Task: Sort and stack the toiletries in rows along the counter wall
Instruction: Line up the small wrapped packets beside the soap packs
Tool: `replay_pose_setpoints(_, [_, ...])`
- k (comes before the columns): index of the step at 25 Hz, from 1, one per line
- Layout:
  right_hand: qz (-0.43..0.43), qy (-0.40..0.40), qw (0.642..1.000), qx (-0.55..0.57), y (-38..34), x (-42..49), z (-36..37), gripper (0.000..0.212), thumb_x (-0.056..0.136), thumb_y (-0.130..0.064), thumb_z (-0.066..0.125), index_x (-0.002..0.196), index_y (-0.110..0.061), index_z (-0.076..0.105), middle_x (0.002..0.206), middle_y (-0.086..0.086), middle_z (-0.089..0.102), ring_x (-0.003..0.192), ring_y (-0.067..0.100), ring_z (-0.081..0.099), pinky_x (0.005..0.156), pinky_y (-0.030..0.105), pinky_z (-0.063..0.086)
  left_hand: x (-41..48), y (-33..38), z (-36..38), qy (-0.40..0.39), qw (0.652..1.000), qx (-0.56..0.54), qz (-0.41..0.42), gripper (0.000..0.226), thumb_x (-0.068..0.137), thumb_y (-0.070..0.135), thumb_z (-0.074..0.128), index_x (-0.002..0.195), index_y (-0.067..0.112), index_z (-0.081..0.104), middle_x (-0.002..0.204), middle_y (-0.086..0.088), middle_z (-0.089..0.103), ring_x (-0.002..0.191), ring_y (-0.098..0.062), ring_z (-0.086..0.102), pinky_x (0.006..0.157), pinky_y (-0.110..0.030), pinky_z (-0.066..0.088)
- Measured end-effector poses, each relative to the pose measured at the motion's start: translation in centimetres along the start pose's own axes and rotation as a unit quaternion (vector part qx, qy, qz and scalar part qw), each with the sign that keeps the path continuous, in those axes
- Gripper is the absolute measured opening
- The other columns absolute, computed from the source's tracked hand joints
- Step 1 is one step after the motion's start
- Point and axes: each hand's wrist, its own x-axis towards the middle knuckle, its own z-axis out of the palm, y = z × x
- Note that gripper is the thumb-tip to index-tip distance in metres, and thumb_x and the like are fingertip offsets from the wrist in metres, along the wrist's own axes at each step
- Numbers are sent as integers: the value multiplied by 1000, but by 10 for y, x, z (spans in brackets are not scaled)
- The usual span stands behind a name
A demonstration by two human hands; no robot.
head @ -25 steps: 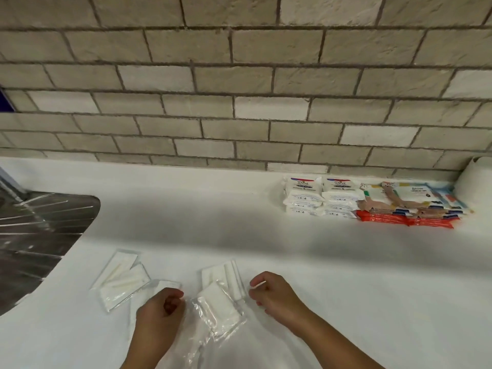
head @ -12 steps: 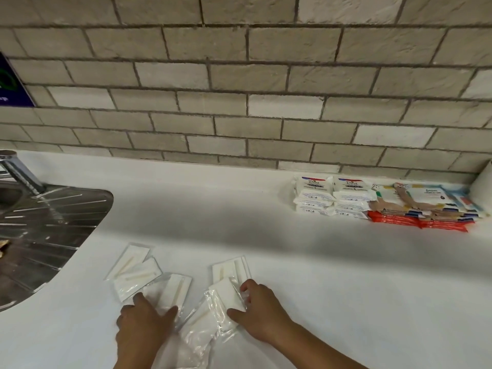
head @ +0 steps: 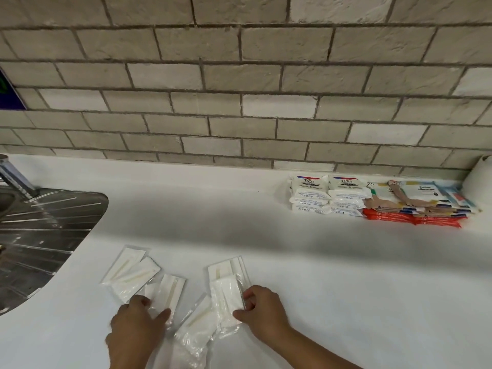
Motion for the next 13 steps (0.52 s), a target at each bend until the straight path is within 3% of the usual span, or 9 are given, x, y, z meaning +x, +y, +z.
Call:
replay_pose_setpoints(2, [3, -9, 999, 45, 1, 1, -8, 30, 72, -26, 86, 67, -30, 57, 57, -12, 54, 52, 1, 48, 60, 16, 43, -7, 2, -5, 15, 1000, -18, 21, 44, 67, 41, 85, 93, 24, 54, 98, 0, 62, 101, -33, 59, 84, -42, 46])
replay_pose_setpoints(5, [11, -17, 993, 113, 4, 2, -18, 43, 77, -18, 83, 55, -24, 46, 50, -14, 41, 48, 3, 35, 51, 16, 31, -14, 6, -7, -1, 988, -152, 31, 35, 73, 16, 86, 83, 21, 52, 86, -2, 65, 83, -31, 61, 75, -37, 42])
replay_pose_setpoints(9, [43, 31, 977, 205, 9, 3, -26, 21, 79, -14, 81, 68, -9, 64, 61, -3, 63, 59, 8, 57, 60, 22, 42, -12, 8, -2, -9, 971, -237, 35, 26, 80, 6, 81, 98, 15, 65, 94, -11, 71, 80, -30, 63, 78, -36, 42])
replay_pose_setpoints(11, [42, 46, 968, 242, 9, 2, -29, 23, 81, -9, 79, 65, -11, 62, 61, -2, 66, 61, 11, 60, 62, 24, 43, -12, 10, 0, -24, 957, -287, 33, 22, 84, 9, 79, 103, 12, 69, 100, -14, 72, 85, -31, 66, 86, -44, 51])
replay_pose_setpoints(13, [37, 42, 961, 270, 6, -1, -32, 25, 83, -5, 76, 66, -16, 62, 64, -7, 70, 64, 11, 65, 63, 25, 47, -19, 21, 0, -67, 930, -359, 37, 15, 91, 6, 71, 106, 8, 69, 100, -18, 71, 82, -31, 66, 85, -48, 56])
